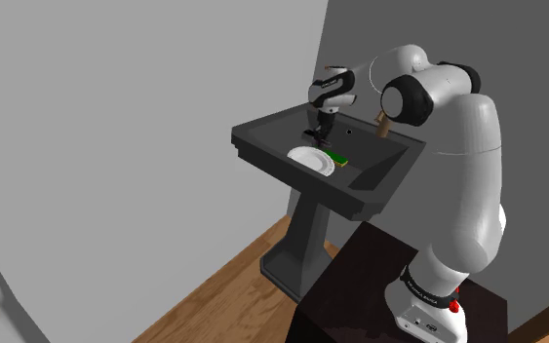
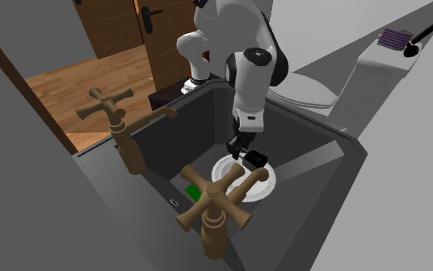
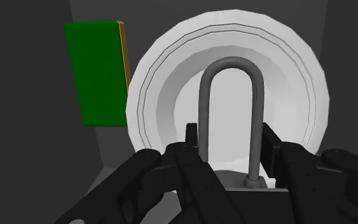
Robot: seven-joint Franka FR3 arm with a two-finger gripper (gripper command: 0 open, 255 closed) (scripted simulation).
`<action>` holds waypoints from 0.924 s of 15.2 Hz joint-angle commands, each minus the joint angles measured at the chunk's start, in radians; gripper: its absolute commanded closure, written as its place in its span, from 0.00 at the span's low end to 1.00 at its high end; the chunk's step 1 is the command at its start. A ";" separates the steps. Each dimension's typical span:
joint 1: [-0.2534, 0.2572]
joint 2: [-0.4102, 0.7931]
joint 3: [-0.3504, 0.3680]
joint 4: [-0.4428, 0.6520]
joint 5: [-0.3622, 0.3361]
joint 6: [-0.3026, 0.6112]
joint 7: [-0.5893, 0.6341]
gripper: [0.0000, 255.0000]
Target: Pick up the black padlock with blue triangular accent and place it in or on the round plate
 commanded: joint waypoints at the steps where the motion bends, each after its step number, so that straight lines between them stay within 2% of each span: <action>1: -0.002 0.042 0.012 0.055 0.012 -0.016 0.014 1.00; 14: -0.019 0.126 0.041 0.003 0.054 0.115 -0.006 1.00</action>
